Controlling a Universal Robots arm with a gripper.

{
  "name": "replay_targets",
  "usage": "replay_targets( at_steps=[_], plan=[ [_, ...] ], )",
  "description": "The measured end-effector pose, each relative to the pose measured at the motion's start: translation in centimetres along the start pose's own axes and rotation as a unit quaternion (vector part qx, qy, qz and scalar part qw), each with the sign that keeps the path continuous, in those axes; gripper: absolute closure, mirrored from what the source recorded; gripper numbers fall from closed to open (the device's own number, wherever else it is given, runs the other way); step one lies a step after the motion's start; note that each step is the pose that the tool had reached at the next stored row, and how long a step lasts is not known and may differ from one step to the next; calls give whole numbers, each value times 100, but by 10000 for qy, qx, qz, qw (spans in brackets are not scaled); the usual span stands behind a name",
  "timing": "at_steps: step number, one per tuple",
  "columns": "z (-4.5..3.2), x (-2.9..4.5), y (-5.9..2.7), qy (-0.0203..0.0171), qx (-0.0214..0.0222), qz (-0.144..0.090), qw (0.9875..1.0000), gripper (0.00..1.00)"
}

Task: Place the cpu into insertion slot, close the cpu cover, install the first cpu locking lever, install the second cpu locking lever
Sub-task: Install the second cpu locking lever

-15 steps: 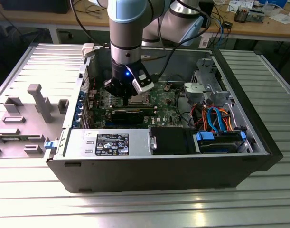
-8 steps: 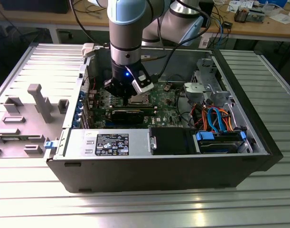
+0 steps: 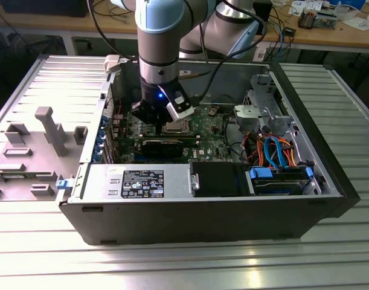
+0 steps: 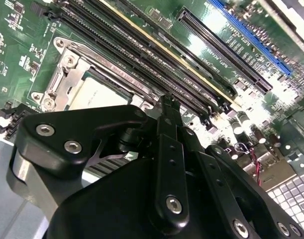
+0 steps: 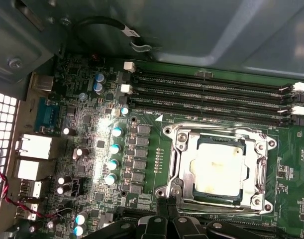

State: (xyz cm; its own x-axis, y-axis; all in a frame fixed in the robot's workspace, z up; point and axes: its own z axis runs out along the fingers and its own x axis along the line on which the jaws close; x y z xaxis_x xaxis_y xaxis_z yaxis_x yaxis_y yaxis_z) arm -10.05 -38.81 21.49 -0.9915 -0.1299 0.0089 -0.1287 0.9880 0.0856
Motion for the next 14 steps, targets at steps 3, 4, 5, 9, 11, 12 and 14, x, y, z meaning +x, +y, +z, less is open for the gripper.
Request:
replay_targets(
  at_steps=[3,4,5,9,11,12,14],
  plan=[
    [16,-2,11,-6,-46,-2,10000,89],
    [24,-2,13,-9,-64,-1,10000,89],
    [35,-2,14,-11,-78,-1,10000,89],
    [68,-6,36,-12,-95,-3,10000,89],
    [90,-12,69,-14,-100,-4,9999,89],
    [96,-13,71,-13,-100,-5,9999,89],
    [105,-11,71,-12,-98,-4,10000,89]
  ],
)
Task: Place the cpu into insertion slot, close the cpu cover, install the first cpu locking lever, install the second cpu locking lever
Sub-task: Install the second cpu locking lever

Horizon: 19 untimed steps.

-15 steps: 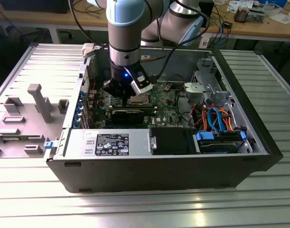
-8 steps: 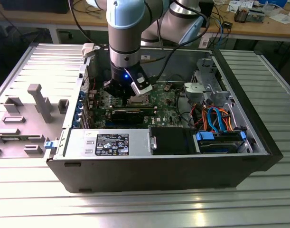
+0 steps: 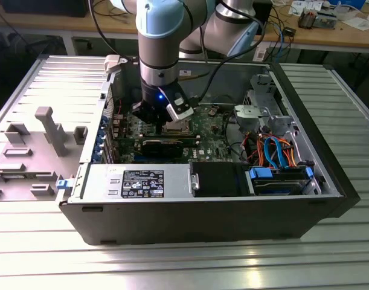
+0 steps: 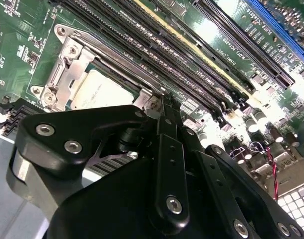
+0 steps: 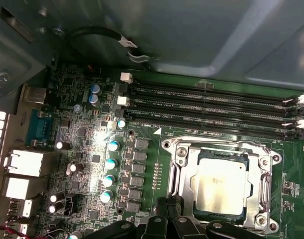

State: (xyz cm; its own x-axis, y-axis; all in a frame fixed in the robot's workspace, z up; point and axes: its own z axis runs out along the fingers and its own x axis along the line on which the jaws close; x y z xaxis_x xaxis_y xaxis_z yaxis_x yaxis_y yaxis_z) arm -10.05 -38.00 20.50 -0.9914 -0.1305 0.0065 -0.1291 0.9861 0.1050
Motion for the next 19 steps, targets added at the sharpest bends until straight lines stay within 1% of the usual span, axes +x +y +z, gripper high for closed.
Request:
replay_targets(
  at_steps=[3,5,7,8,9,10,11,12,13,14,15,16,17,18,19],
  plan=[
    [35,0,-4,2,1,0,10000,89],
    [39,1,-6,-1,-4,1,10000,89],
    [22,0,-5,-3,-1,0,10000,89],
    [9,-2,0,-3,25,0,10000,89],
    [-14,-2,-2,11,109,1,9999,89],
    [-15,-1,-1,17,154,2,9999,89],
    [-15,0,-1,22,186,3,9998,89],
    [-17,0,-2,30,236,4,9997,89],
    [-17,1,-1,35,274,5,9996,89],
    [-15,0,0,44,347,7,9994,89],
    [-12,0,2,49,388,8,9992,89],
    [-9,-1,11,53,412,8,9991,89],
    [-4,-5,36,53,408,8,9992,89],
    [-4,-5,39,50,391,7,9992,89],
    [-4,-6,40,46,359,7,9993,89]
  ],
)
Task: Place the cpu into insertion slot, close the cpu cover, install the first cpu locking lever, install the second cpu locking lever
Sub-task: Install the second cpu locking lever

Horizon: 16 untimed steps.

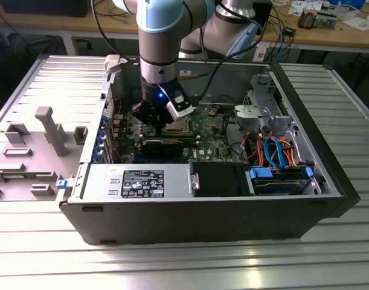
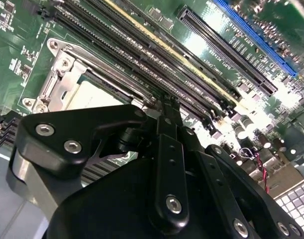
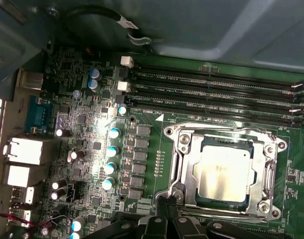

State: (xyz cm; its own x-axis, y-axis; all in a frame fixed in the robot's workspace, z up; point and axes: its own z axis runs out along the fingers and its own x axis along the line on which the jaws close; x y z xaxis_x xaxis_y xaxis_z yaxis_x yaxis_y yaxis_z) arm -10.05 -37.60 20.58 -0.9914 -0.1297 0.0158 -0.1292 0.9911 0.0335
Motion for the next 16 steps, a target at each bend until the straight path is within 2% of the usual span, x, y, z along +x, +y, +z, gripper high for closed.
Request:
replay_targets(
  at_steps=[1,5,6,7,9,11,16],
  plan=[
    [-1,1,0,-3,-26,0,10000,89],
    [-1,0,0,-9,-73,-1,10000,89],
    [-4,0,1,-20,-137,-2,9999,89],
    [-5,0,1,-21,-153,-2,9999,89],
    [-4,0,0,-20,-157,-3,9999,89],
    [0,0,0,-25,-188,-4,9998,89],
    [10,0,0,-26,-197,-4,9998,89]
  ],
)
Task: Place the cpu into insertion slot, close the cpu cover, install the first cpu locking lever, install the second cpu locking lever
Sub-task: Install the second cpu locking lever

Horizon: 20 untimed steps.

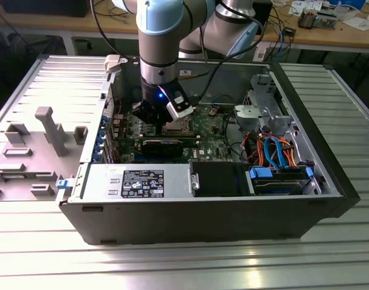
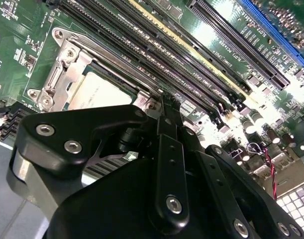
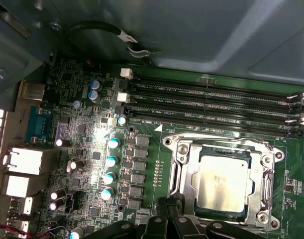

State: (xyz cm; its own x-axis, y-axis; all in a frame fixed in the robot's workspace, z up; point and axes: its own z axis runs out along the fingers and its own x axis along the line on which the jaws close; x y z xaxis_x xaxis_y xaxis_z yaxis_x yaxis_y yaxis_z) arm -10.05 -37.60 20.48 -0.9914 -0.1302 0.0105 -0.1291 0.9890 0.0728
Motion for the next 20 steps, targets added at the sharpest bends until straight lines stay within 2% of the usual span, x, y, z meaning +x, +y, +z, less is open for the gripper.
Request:
replay_targets(
  at_steps=[10,13,15,17,19,20],
  plan=[
    [1,0,4,-1,-8,0,10000,89],
    [9,0,3,-3,-34,-1,10000,89],
    [41,-1,1,1,-35,0,10000,89],
    [31,1,-1,-1,-50,-1,10000,89],
    [33,1,-1,-1,-40,-1,10000,89],
    [35,1,0,-1,-16,0,10000,89]
  ],
)
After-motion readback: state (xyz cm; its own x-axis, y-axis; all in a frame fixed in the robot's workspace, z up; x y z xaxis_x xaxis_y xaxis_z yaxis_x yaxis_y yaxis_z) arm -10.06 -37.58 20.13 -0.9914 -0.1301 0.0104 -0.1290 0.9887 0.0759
